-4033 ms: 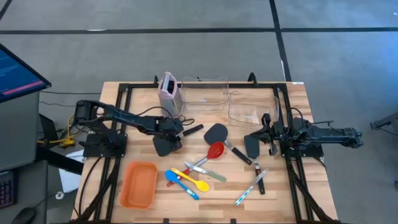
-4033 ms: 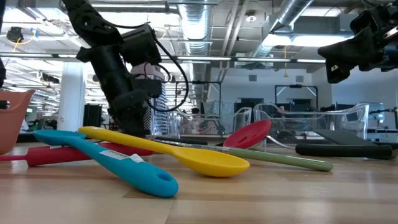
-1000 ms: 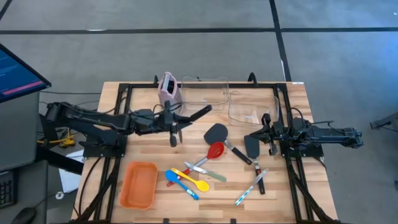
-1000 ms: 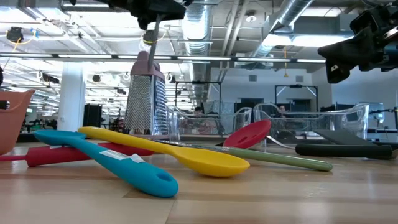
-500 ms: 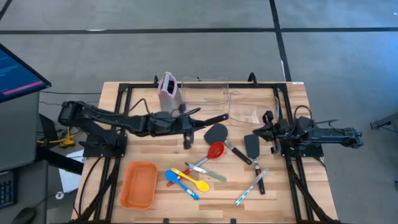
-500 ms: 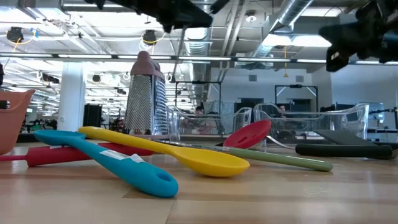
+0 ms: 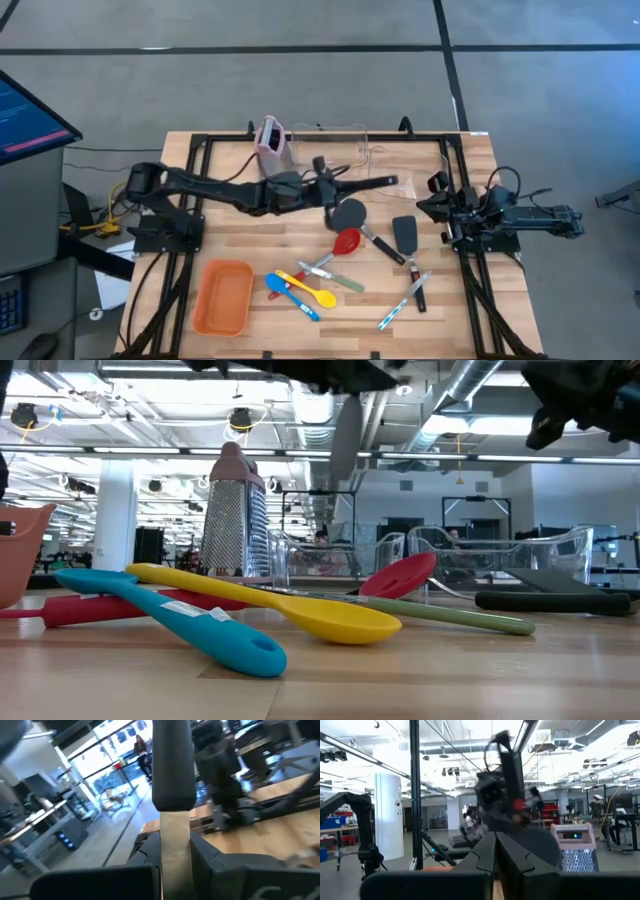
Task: Pick & Place Kitchen Items
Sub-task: Put the top left black spatula into the right transparent bin
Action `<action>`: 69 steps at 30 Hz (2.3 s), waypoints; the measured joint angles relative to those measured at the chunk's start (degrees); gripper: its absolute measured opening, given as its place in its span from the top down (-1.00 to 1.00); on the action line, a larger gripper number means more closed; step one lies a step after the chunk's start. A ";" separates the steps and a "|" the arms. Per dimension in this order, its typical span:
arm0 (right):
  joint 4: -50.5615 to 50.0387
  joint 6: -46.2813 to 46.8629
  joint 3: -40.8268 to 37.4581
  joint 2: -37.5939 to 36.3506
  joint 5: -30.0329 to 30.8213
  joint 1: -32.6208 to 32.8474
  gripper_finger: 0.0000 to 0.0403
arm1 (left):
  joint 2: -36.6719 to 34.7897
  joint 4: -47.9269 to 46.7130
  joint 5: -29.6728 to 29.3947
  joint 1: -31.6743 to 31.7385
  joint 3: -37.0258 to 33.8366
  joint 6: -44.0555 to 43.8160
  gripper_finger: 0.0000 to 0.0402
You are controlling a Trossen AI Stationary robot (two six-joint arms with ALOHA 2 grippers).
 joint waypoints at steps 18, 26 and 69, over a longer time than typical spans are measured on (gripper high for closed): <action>6.25 5.18 0.00 12.09 11.17 2.63 0.99 | 4.21 0.17 3.18 2.80 2.93 -0.28 0.86; 20.75 5.18 0.02 24.11 11.19 5.46 0.99 | 4.21 0.18 3.23 2.80 2.93 -0.31 0.86; 40.00 -11.56 11.43 57.07 16.55 6.10 0.16 | 4.16 -0.19 6.10 1.07 2.87 -5.69 0.86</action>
